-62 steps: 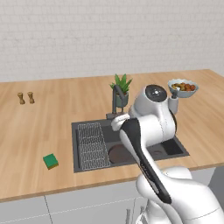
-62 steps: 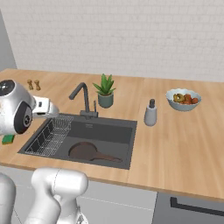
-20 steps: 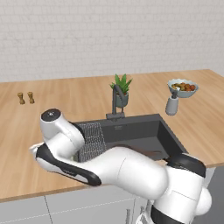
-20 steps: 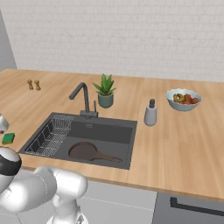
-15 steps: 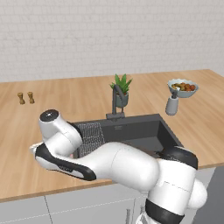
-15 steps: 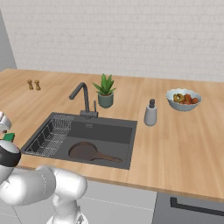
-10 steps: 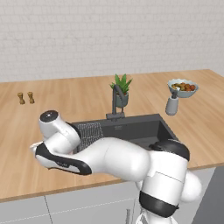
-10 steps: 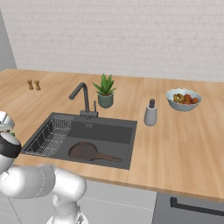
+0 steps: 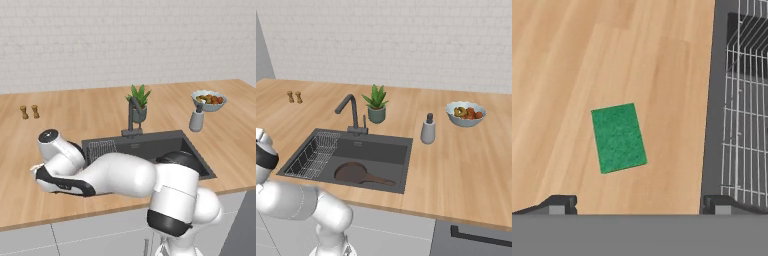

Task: Pick the pan and sponge and place them into the sink. Then turn on the water.

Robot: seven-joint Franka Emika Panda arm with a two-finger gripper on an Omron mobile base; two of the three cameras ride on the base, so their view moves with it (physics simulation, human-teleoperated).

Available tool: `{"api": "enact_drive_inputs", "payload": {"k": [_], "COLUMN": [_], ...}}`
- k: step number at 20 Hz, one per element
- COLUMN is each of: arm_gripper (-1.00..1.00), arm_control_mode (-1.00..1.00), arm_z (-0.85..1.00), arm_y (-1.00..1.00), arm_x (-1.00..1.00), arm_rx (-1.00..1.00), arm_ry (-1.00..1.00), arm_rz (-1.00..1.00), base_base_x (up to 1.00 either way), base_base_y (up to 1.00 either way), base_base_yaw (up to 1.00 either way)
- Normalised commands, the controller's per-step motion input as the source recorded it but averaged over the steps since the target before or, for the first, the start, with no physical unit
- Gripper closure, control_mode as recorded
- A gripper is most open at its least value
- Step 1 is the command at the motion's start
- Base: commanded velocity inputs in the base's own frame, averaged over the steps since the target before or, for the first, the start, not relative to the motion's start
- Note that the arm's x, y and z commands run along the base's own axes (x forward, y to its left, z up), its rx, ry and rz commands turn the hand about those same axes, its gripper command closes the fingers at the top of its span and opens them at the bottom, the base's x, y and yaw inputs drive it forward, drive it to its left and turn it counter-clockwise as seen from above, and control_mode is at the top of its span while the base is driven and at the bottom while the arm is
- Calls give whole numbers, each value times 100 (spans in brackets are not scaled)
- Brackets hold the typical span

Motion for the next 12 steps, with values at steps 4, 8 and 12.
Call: {"api": "enact_drive_inputs", "payload": {"k": [4,8,12], "arm_gripper": [-100,-100,-100], "arm_control_mode": [-100,-100,-100], "arm_z": [-28,-24,-23], "arm_y": [3,0,10], "arm_x": [7,17,21], "arm_rx": [5,6,0], "arm_ry": [22,19,14], "arm_rz": [0,0,0], "base_base_x": [0,0,0], "base_base_y": [0,0,0], "base_base_yaw": [0,0,0]}}
